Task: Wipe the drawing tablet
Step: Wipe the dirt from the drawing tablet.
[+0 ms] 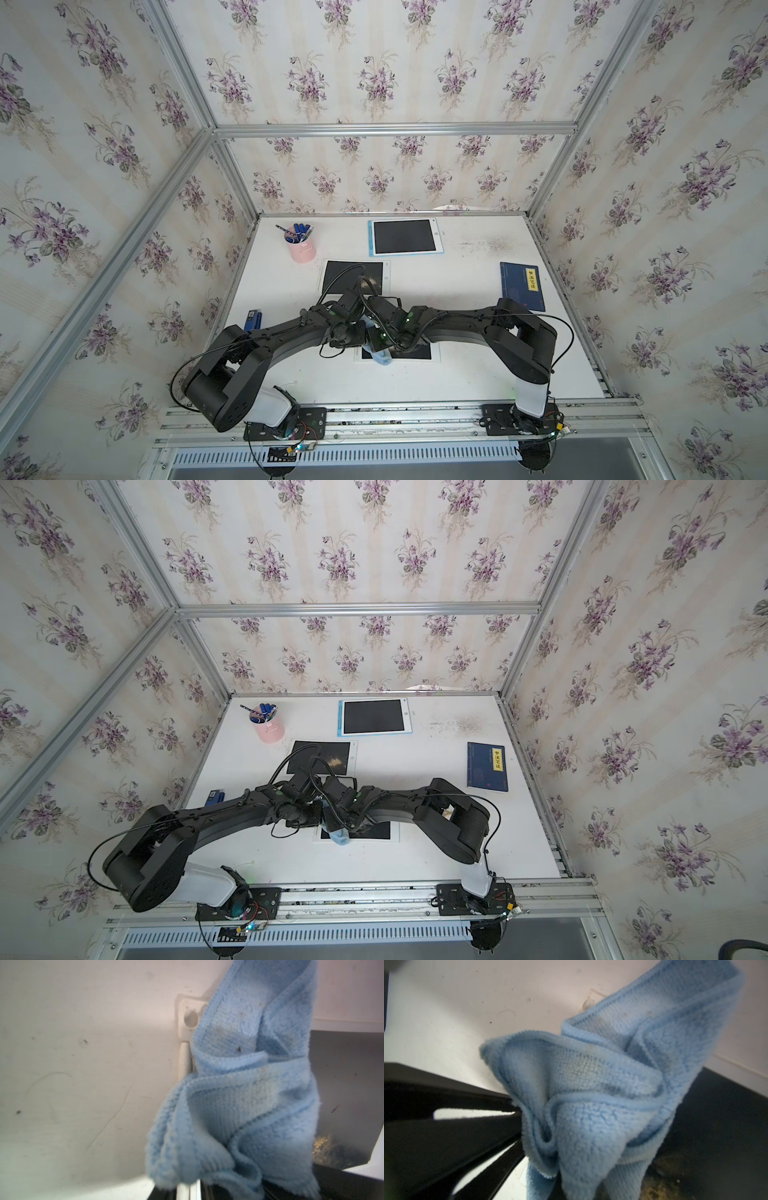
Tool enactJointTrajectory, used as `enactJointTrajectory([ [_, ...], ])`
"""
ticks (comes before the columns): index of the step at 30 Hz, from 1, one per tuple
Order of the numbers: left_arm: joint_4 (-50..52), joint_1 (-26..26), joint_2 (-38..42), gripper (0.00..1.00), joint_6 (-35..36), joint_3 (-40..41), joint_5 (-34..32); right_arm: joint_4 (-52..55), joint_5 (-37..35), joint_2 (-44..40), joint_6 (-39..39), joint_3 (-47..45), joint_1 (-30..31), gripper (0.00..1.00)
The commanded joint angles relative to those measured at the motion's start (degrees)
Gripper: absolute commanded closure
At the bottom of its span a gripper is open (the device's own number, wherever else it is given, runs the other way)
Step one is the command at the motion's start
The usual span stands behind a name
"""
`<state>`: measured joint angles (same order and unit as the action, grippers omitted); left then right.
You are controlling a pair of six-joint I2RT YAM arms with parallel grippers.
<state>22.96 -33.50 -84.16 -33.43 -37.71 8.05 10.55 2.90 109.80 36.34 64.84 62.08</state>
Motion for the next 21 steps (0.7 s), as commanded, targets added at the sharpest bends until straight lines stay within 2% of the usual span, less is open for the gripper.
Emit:
enactJointTrajectory([
  [1, 3.25, 0.01, -1.88, 0.78, 0.45, 2.18, -1.47, 6.67, -7.99, 0.80, 4.00, -1.63, -0.12, 1.00],
  [11, 2.80, -0.01, -1.87, 0.78, 0.42, 2.91, -1.73, 11.64, -19.18, -3.16, 10.86, -8.72, -0.19, 1.00],
  [21, 2.53, 0.00, -2.90, 0.79, 0.72, 2.67, -1.77, 14.03, -22.58, -4.09, 13.22, -11.54, -0.19, 1.00],
])
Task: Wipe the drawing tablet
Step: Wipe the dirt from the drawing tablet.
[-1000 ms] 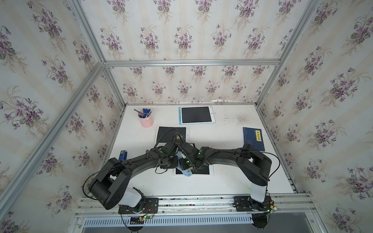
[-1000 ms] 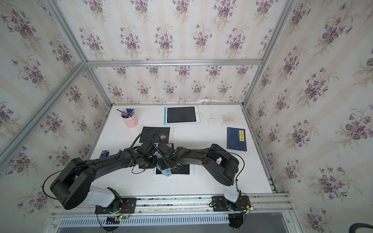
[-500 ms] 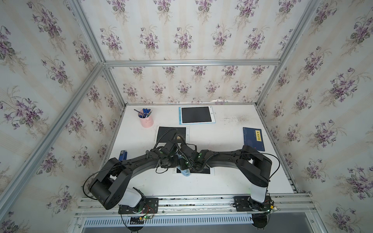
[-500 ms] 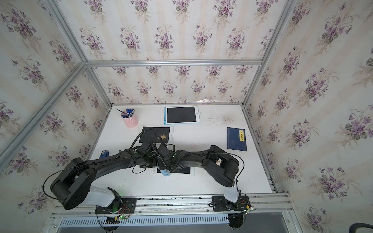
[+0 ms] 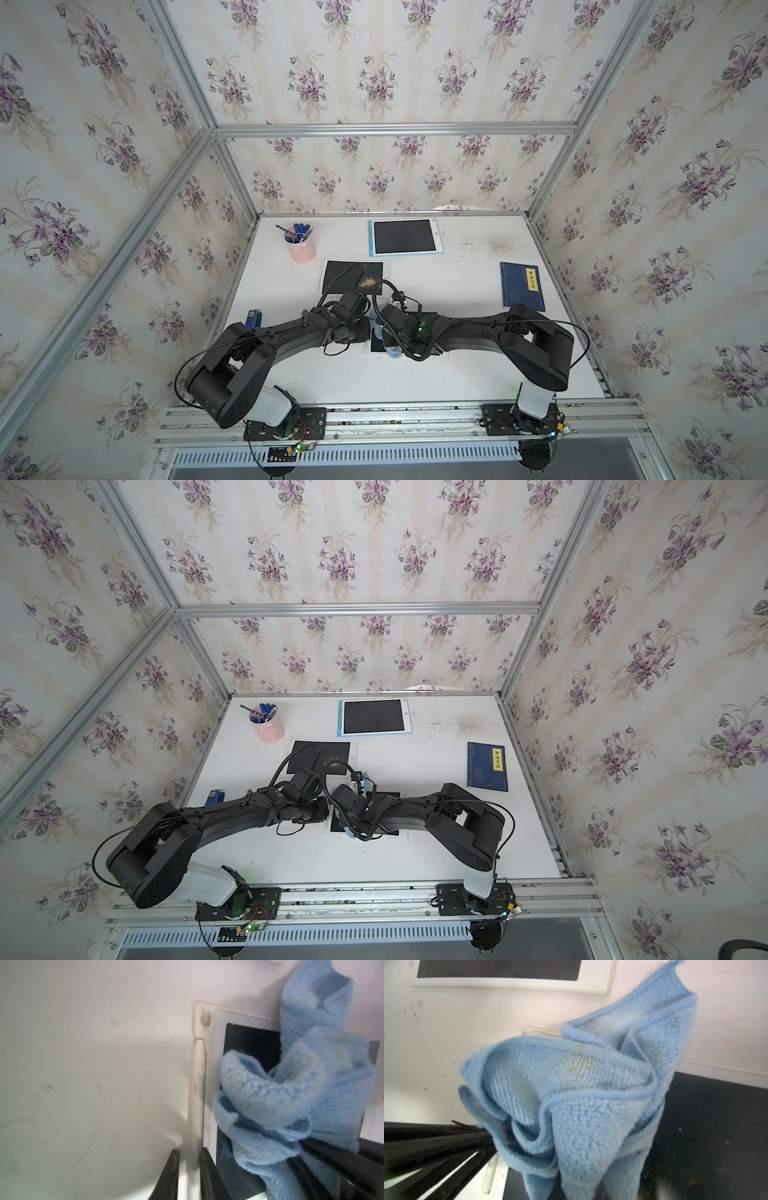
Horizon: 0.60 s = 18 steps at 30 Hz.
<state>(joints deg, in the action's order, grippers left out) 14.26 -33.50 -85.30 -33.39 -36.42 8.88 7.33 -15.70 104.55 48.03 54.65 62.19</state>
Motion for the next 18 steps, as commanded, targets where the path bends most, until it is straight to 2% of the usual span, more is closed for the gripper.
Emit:
enactJointTrajectory([
  [1, 11.18, 0.09, -1.78, 0.79, 0.62, 1.36, -2.64, 17.91, -4.68, 1.17, 1.80, -1.43, -0.28, 1.00],
  [12, 11.05, 0.10, -1.98, 0.79, 0.93, 1.11, -2.64, 22.72, -10.76, -3.73, 6.08, -7.16, -3.73, 1.00],
  [14, 11.14, 0.10, -1.90, 0.79, 0.97, 1.18, -2.73, 24.14, -11.75, -4.98, 7.49, -8.53, -5.67, 1.00],
  [18, 11.22, 0.27, -1.52, 0.79, 1.13, 1.44, -2.82, 25.13, -10.96, -8.19, 9.46, -12.38, -13.27, 1.00],
])
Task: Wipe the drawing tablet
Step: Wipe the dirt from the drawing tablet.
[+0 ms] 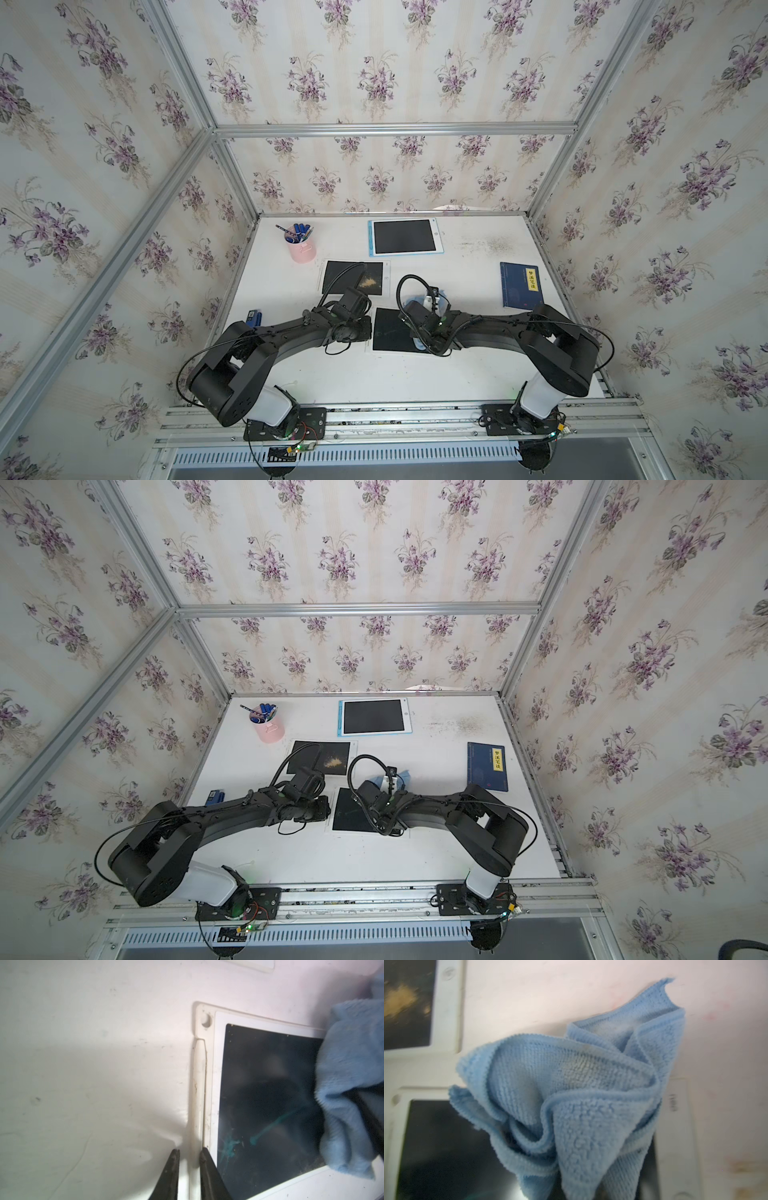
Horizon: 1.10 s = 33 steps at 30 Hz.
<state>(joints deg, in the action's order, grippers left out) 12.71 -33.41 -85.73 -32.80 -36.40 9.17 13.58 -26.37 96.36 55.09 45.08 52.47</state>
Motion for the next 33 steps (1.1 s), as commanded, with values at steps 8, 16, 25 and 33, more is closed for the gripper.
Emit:
enactJointTrajectory([
  [8, 14.17, 0.45, 3.02, 0.78, -0.16, 2.48, -3.15, 25.55, -4.41, -8.59, 6.19, -4.10, -17.62, 1.00],
  [16, 18.40, 0.46, 9.37, 0.77, -0.25, 0.87, -4.40, 25.76, -10.41, -12.76, -4.34, 4.22, -15.31, 1.00],
  [25, 17.93, 0.45, 10.75, 0.72, 0.00, -2.16, -3.36, 23.22, -7.99, -3.32, -13.67, 14.07, -0.26, 1.00],
  [33, 13.86, 0.45, 5.91, 0.73, 0.63, -1.92, -2.33, 13.89, 6.62, -4.40, -13.75, 10.37, 6.63, 1.00],
])
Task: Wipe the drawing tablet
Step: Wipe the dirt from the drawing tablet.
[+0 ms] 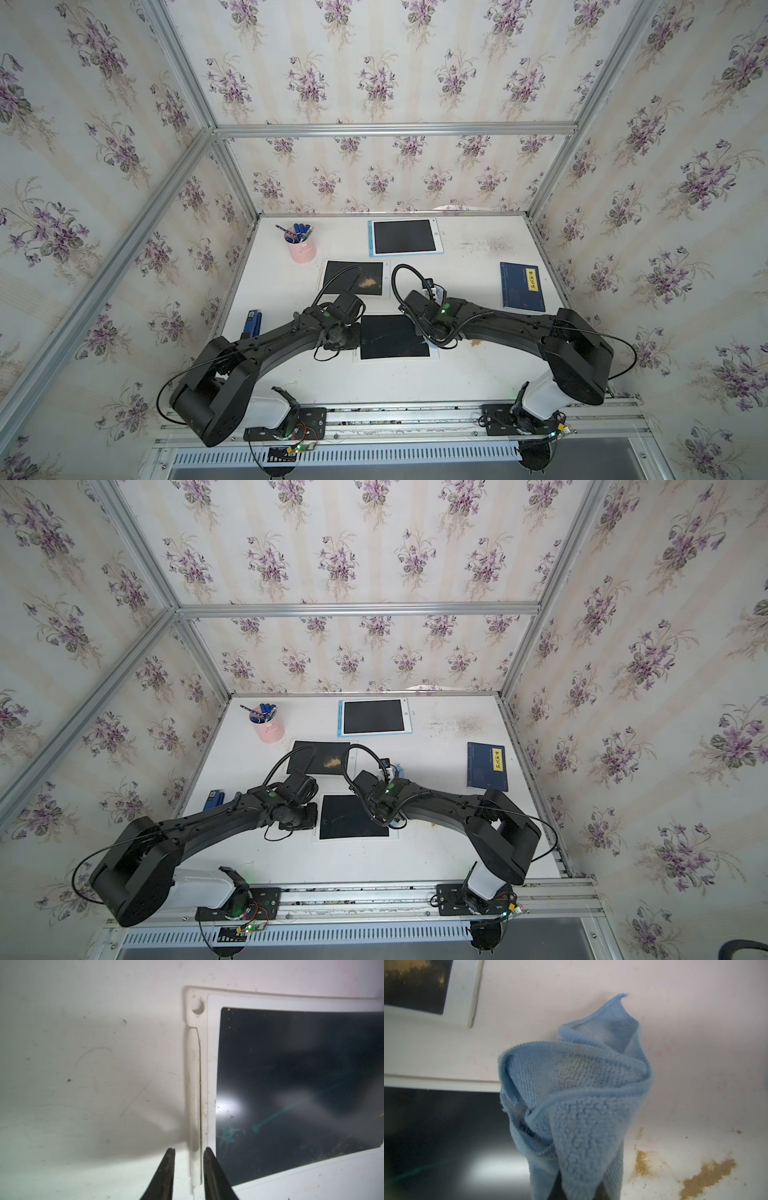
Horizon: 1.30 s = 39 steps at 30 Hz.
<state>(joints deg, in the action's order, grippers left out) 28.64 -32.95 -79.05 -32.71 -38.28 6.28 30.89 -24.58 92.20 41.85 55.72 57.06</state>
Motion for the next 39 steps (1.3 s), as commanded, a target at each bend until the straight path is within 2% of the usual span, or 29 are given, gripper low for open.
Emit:
enactJointTrajectory([
  [1, -2.18, -0.01, -1.06, 0.73, 0.49, -0.03, 0.65, -2.65, 4.37, 0.21, 0.12, 0.07, 3.40, 1.00],
  [8, -2.45, -0.01, -1.54, 0.76, 0.89, 0.73, -0.22, -1.80, 4.50, 2.20, 3.05, 0.19, 9.46, 1.00],
  [12, -3.04, -0.01, -2.91, 0.78, 0.80, 1.26, 0.12, -1.74, 5.07, 2.72, 4.41, -2.83, 10.14, 1.00],
  [16, -3.31, 0.03, -4.10, 0.79, 0.76, 1.59, 0.22, 1.91, 1.22, 1.78, 7.14, -6.32, 10.01, 1.00],
  [20, -3.42, -0.01, -4.10, 0.83, 0.72, 2.23, -0.09, 8.33, -4.06, 0.15, 11.59, -8.87, 8.12, 1.00],
  [25, -3.50, 0.08, -3.97, 0.84, 0.54, 2.90, -0.22, 13.58, -7.21, -3.03, 14.40, -10.97, 0.76, 1.00],
  [27, -3.48, 0.08, -3.49, 0.84, 0.55, 3.16, -0.37, 14.11, -8.20, -5.10, 13.70, -10.69, -1.05, 1.00],
  [32, -2.82, 0.16, -2.35, 0.84, 0.44, 3.48, -0.67, 14.98, -10.48, -9.48, 10.75, -5.70, -1.10, 1.00],
  [39, -2.72, 0.34, -0.14, 0.84, 0.41, 3.69, -0.66, 4.95, -1.01, -7.98, -0.42, -0.81, 0.87, 1.00],
])
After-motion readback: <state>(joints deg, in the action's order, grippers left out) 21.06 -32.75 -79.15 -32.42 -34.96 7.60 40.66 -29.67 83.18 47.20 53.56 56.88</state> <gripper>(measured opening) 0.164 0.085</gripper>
